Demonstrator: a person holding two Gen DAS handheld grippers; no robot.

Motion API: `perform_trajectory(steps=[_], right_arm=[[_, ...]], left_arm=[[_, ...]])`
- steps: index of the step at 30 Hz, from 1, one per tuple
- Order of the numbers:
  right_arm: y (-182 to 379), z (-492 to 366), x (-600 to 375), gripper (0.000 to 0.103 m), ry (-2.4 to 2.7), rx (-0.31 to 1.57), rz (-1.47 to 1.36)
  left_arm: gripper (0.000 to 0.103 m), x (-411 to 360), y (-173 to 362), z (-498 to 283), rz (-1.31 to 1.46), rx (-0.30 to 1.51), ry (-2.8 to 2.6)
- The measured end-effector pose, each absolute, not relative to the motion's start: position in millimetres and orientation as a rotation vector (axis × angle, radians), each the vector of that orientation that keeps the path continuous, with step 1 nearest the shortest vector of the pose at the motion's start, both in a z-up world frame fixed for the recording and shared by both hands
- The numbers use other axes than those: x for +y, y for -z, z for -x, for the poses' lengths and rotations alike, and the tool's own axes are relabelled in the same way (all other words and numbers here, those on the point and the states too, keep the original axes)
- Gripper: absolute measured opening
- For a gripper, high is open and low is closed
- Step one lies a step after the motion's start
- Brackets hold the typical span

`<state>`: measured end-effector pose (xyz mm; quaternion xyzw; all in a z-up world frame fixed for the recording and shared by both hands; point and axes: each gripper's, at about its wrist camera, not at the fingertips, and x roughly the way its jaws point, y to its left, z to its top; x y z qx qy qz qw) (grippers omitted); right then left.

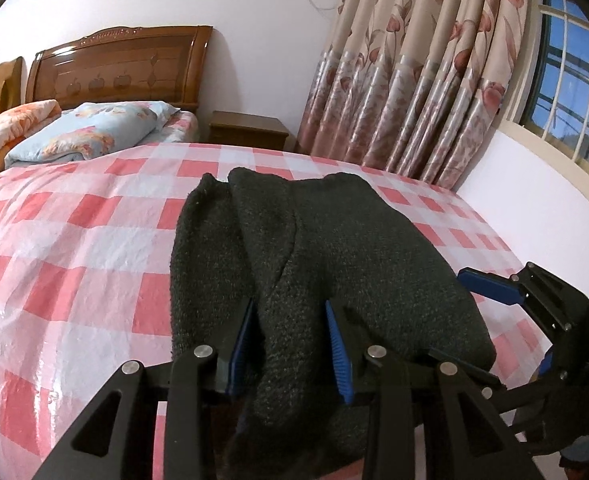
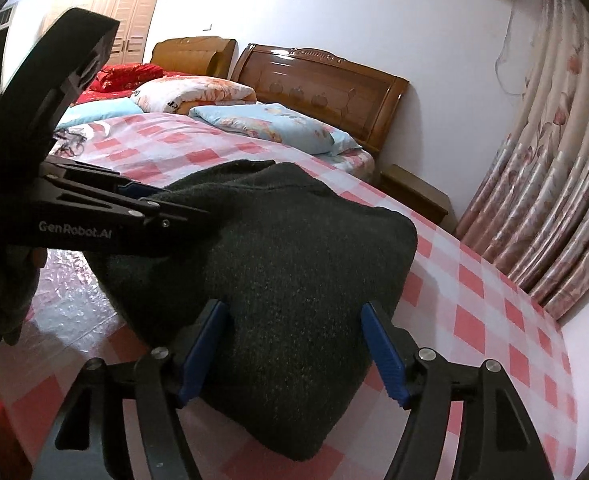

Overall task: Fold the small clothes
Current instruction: 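Press the folded sweater stack flat with both grippers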

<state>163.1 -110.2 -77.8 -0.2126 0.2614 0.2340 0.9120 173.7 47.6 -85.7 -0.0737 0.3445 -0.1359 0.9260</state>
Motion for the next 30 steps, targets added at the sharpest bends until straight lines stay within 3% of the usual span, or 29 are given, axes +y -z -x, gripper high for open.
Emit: perform_trajectory(steps=[30], right_arm=[[82.6, -152.2, -113.6, 0.103, -0.495, 0.545, 0.394]], left_arm=[[0.037, 47.7, 85.5, -173.3, 0.138, 0.691, 0.298]])
